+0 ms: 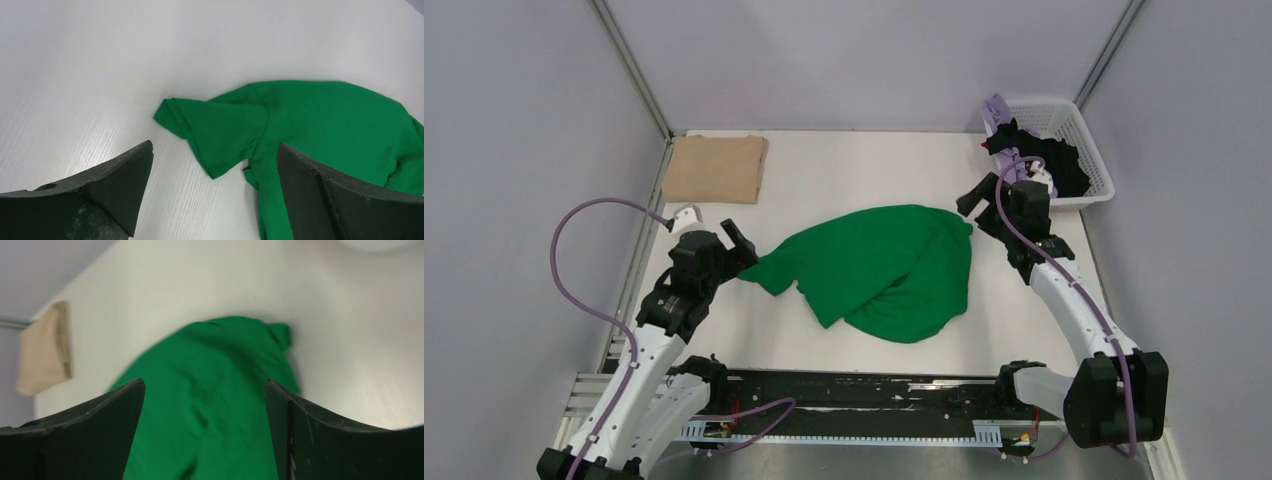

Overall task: Fold and stack the t-shirts
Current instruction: Move the tshirt to the center of the board

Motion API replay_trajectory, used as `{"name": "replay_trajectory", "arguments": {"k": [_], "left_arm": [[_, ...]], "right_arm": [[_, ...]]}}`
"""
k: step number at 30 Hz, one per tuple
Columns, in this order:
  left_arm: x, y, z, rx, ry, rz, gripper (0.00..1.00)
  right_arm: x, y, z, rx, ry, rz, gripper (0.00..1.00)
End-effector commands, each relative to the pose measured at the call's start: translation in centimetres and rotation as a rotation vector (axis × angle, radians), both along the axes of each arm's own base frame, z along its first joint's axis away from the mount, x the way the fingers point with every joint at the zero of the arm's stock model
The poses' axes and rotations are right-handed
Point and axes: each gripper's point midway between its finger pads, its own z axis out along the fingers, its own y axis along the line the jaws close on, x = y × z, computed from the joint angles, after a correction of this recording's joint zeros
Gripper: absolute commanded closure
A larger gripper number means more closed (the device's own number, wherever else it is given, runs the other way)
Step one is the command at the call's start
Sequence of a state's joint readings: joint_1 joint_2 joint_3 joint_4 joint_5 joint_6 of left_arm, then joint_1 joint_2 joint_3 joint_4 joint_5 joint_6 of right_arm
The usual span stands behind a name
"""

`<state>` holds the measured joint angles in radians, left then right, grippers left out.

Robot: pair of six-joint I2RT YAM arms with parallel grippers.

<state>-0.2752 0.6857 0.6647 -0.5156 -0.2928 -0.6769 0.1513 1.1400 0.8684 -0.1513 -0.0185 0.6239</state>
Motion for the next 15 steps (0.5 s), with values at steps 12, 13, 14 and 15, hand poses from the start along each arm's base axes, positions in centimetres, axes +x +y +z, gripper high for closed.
{"name": "replay_trajectory", "arguments": {"k": [12,13,14,15], "left_arm": [[3.7,-3.1,-7.6,-0.044,0.256,-0.055,0.0],[3.9,-3.2,-8.6,-0.043,0.285,-0.056,0.0],[4.1,-3.2,-9.0,-0.053,0.3,-0.057,0.0],[4.3,-3.3,-9.9,-0.057,0.322,-0.058,0.01]], "right_arm": [[-3.2,-4.6,-7.1,-0.102,0.223,-0.106,0.0],[-3.5,-4.6,-7.4,-0.097,0.238,-0.106,0.0],[-4.0,-4.5,-7.7,-0.09,0.252,-0.104,0.0],[-4.4,-4.3,-7.9,-0.082,0.264,-0.097,0.0]]}}
